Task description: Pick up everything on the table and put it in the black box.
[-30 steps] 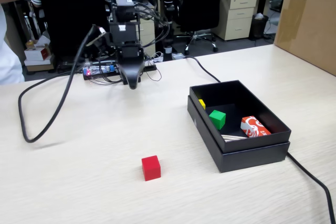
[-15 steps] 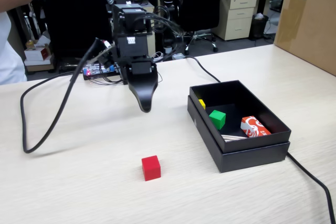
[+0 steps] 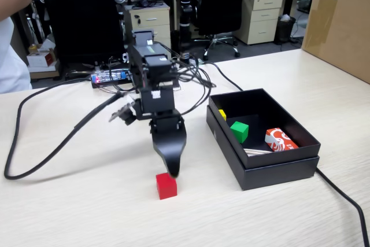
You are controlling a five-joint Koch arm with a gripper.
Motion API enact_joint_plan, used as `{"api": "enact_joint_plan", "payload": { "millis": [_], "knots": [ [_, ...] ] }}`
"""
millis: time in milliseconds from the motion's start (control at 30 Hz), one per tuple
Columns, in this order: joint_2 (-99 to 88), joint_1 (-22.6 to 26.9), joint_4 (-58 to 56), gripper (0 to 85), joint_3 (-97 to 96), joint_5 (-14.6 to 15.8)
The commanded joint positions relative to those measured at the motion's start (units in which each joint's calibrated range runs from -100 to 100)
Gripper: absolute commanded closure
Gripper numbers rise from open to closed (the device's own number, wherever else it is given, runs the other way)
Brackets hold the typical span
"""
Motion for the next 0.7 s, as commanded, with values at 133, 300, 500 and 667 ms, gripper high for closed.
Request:
{"api": "enact_joint_plan", "payload": {
  "millis": [133, 300, 500, 667],
  "knots": [
    [1.6, -0.3, 0.1, 38.0, 6.5, -0.5],
    [3.0, -0.3, -0.5, 40.6, 6.5, -0.8],
    [3.4, -0.7, -2.0, 43.1, 6.5, -0.8],
    [3.6, -0.8, -4.0, 43.9, 6.5, -0.7]
  ]
}}
